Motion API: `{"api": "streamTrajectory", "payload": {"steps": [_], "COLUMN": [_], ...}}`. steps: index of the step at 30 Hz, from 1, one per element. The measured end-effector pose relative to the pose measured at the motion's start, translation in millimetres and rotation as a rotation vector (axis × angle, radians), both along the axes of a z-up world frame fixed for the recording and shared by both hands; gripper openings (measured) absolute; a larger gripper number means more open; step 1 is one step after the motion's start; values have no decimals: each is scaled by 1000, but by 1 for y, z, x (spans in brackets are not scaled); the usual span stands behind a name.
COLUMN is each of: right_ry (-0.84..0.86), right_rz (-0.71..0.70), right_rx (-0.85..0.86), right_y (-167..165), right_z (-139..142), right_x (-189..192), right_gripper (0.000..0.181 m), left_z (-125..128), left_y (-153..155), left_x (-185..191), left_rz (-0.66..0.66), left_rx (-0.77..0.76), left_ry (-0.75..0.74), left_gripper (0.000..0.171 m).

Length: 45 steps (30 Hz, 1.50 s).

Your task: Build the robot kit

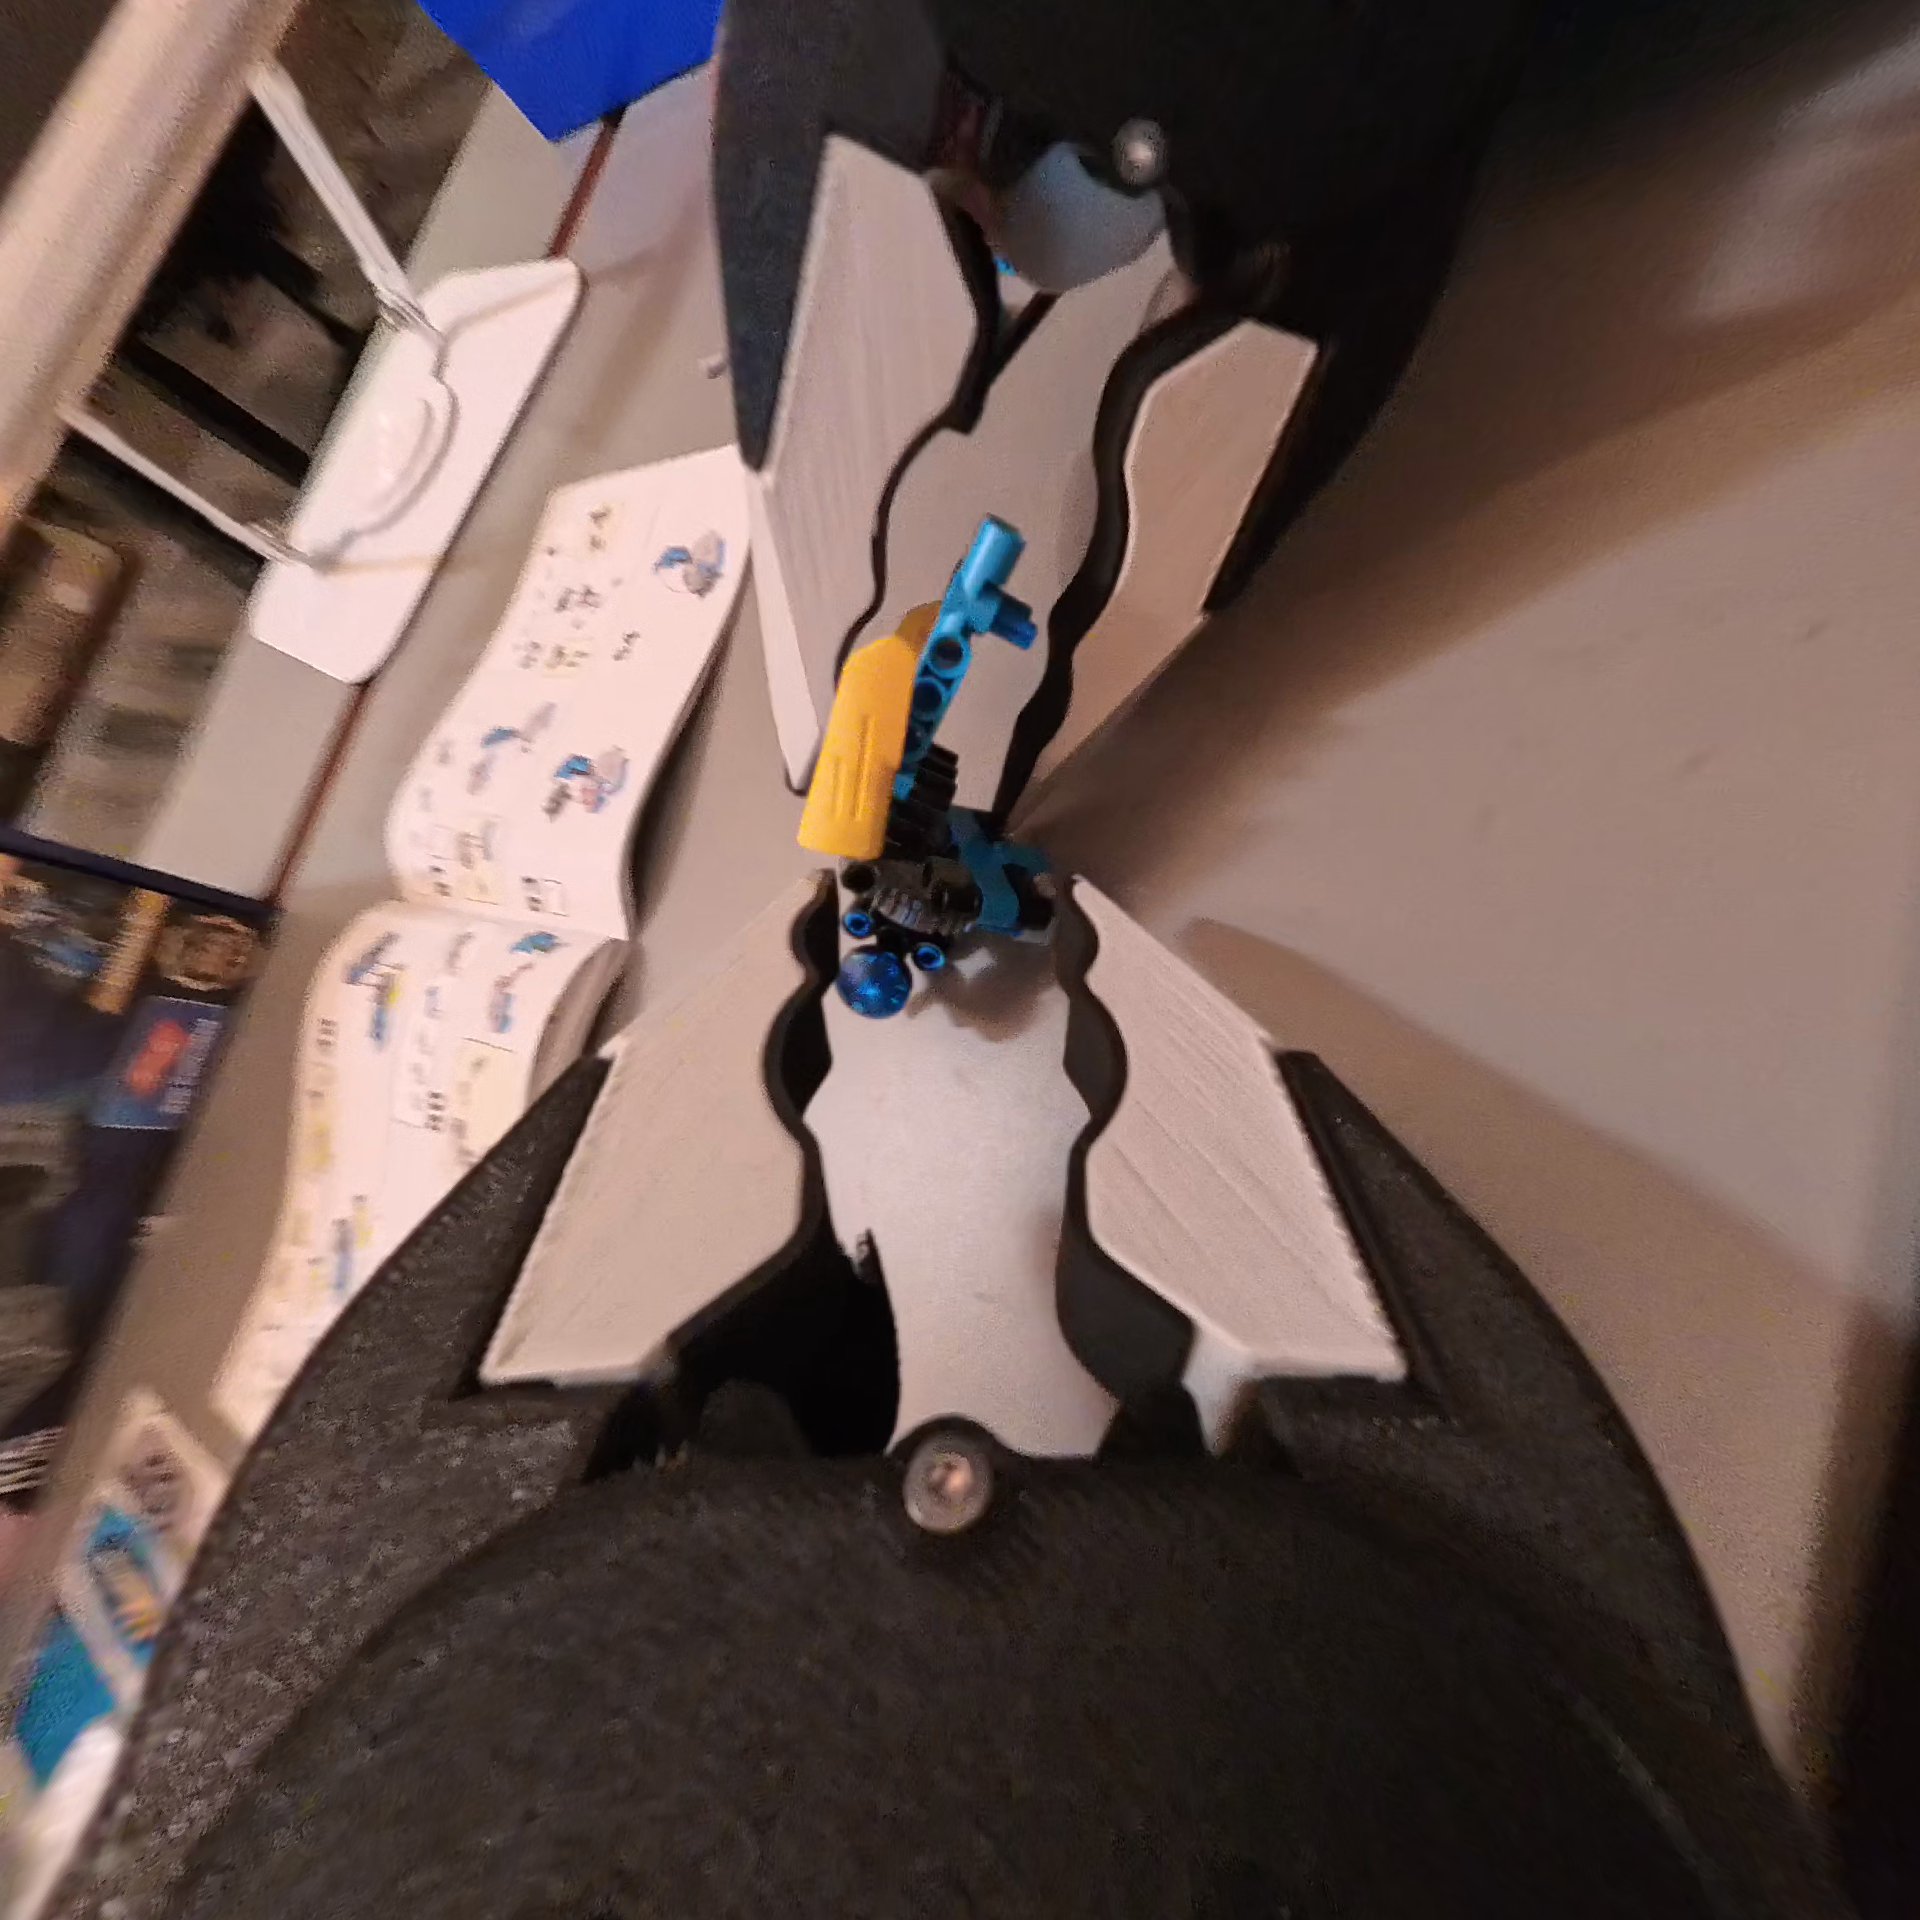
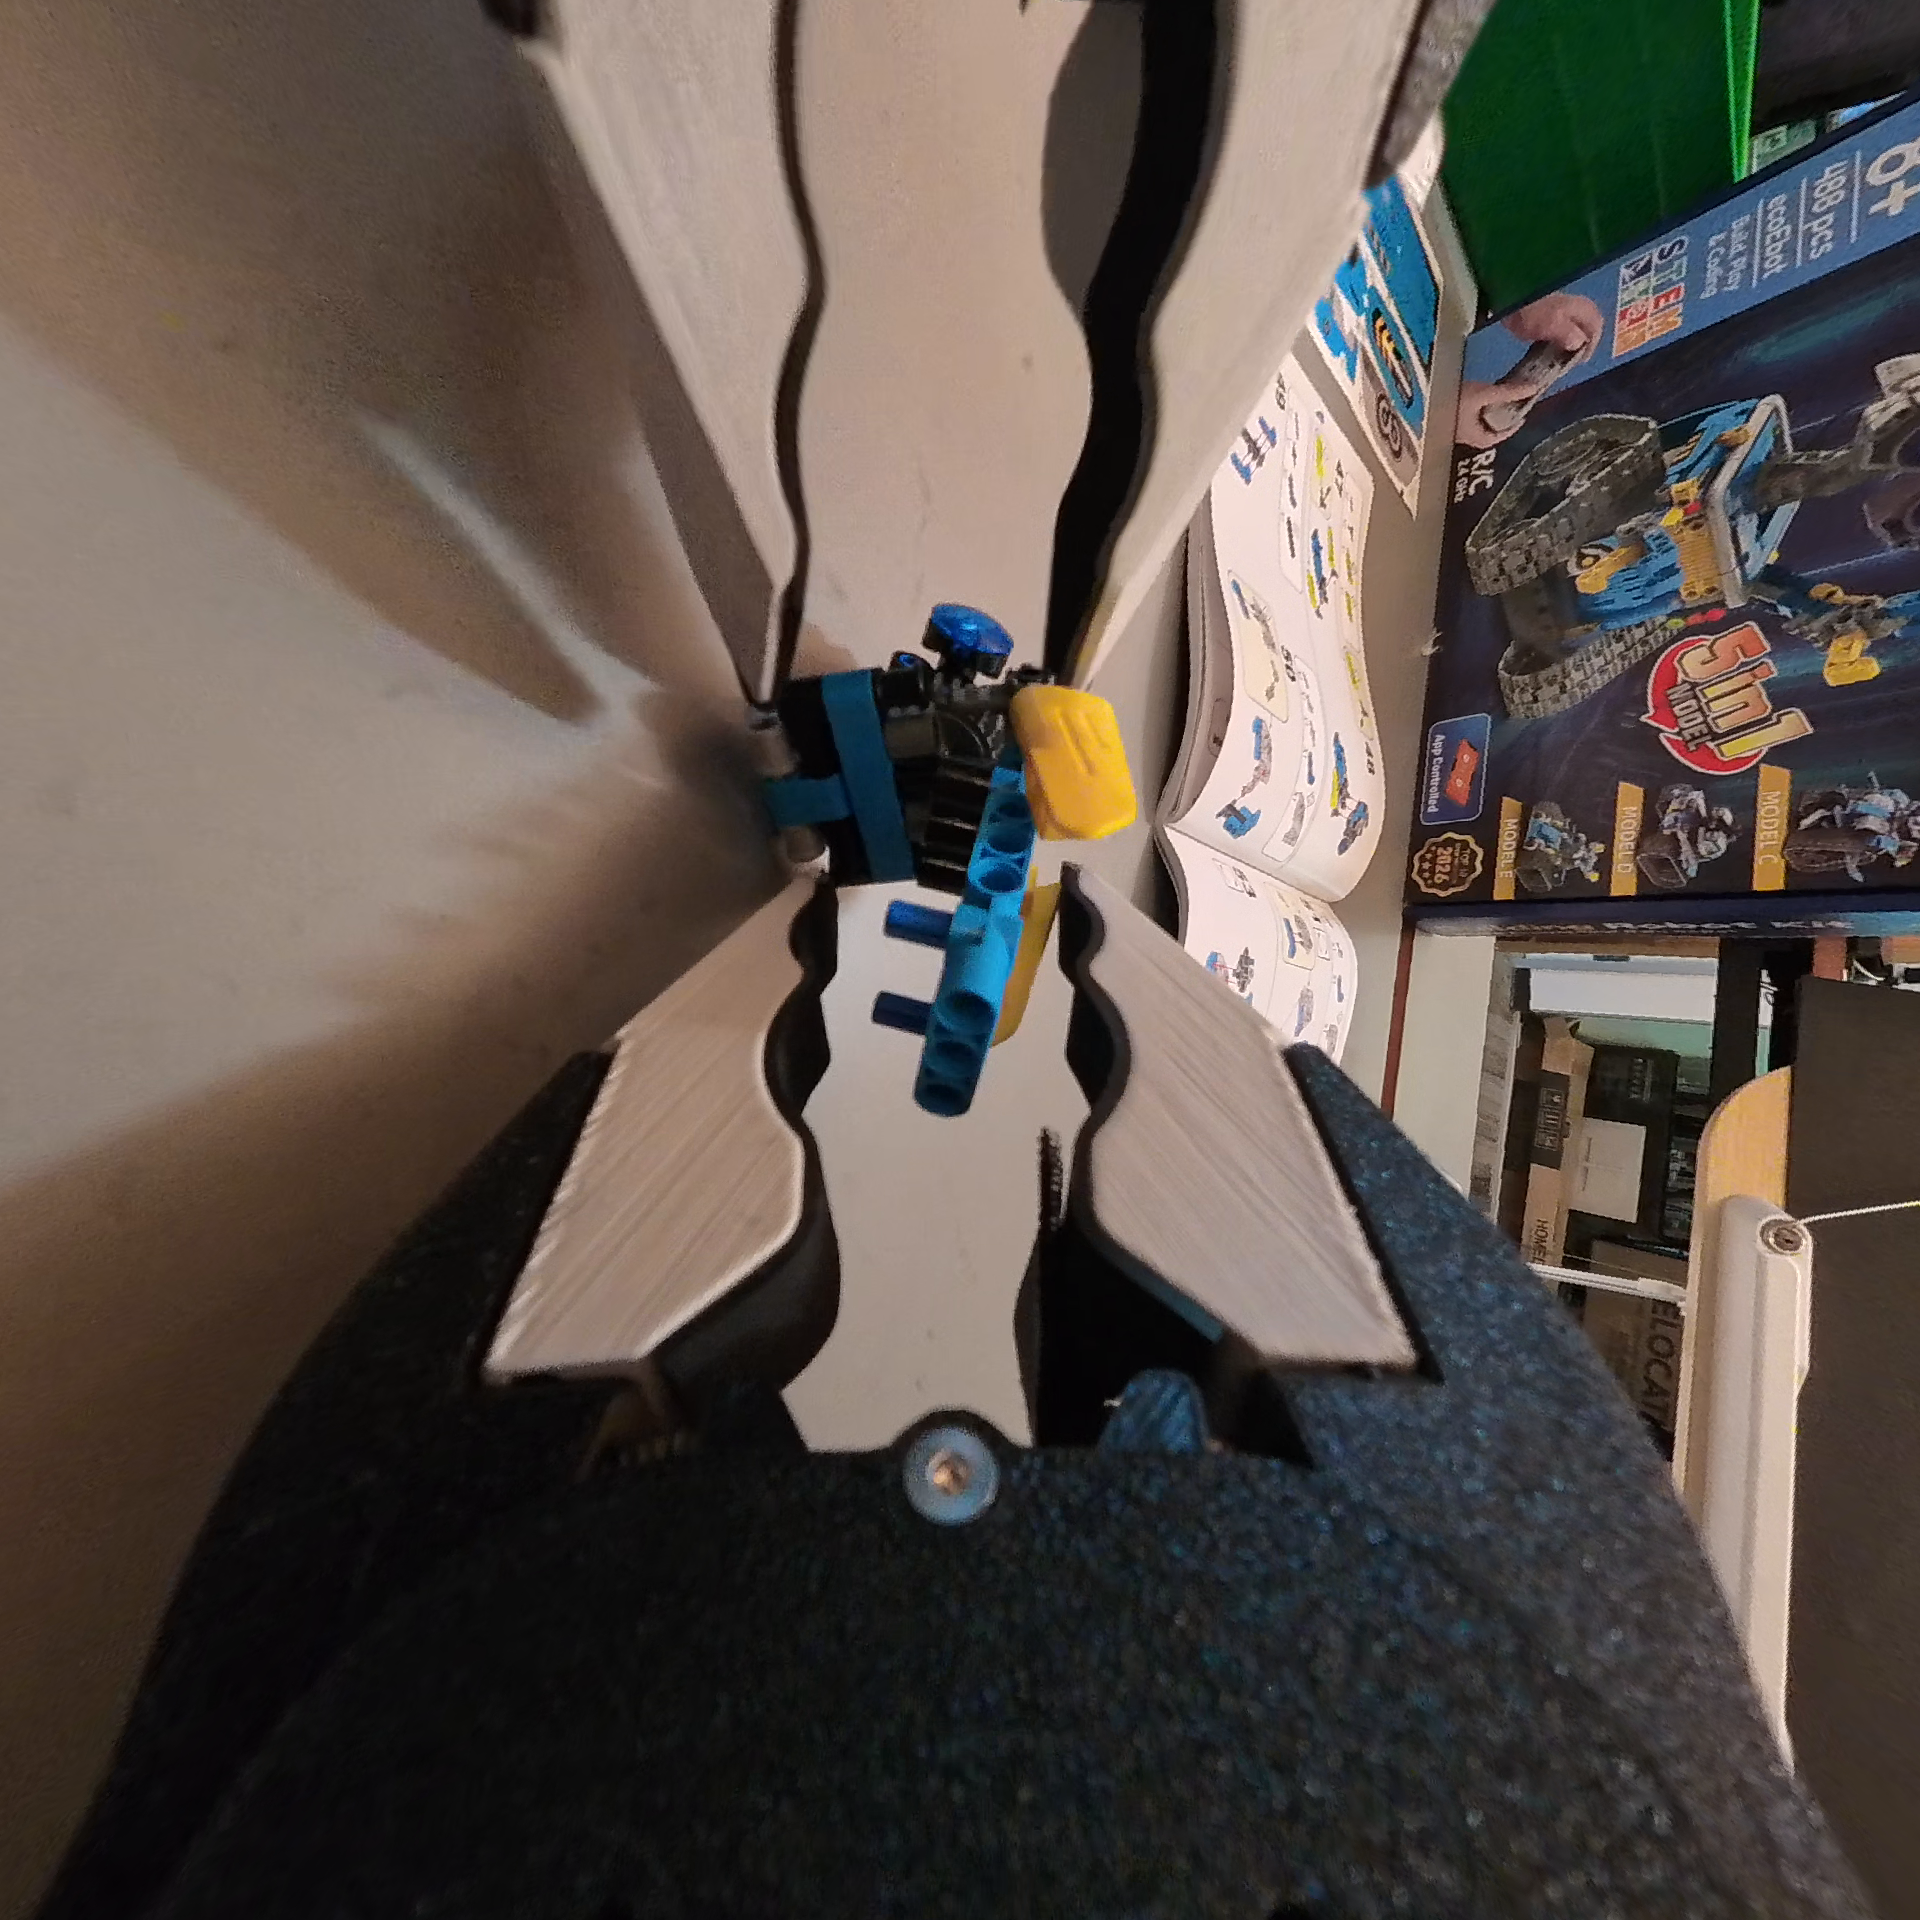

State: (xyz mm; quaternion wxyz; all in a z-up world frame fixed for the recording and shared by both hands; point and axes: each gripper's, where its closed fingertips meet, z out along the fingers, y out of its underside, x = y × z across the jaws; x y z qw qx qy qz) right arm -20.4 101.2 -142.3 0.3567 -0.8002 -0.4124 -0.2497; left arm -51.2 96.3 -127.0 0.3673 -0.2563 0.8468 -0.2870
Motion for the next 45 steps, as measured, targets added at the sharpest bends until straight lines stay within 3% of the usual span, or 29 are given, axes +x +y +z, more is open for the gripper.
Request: {"api": "streamTrajectory", "payload": {"steps": [3,5,9,14,26,27,29,32,34,37,42,45], "right_ry": [1,-12,-48,-57,40,43,34,69,100,117,185,216], "right_rz": [-8,-7,-10,1,42,48,55,61,64,75,77,82], "right_rx": [-6,-10,-20,-16,-5,-5,-13,-23,-31,-40,-57,-81], "right_y": [-1,-1,-2,-3,0,0,-1,0,1,1,0,-2], "right_z": [0,1,2,5,5,5,5,6,7,7,8,10], "right_x": [1,1,-1,-5,-9,-10,-9,-10,-11,-12,-14,-15], "right_gripper": [43,43,43,43,43,43,43,43,43,42,42,42], "left_z": [2,3,3,0,-3,-3,-2,-4,-5,-16,-15,-11], "left_y": [2,2,2,13,16,16,16,23,22,15,15,7], "left_x": [3,4,5,9,8,6,2,-1,-4,-7,1,2], "left_rz": [-3,11,55,91,43,35,24,35,12,-23,-47,-85], "left_rx": [124,121,-74,-225,-545,-533,-483,-319,-172,-43,34,22], "left_ry": [-120,-141,-40,37,285,274,240,119,25,31,-26,-48], "left_gripper": [42,43,40,17,13,16,38,58,59,56,79,80]}}
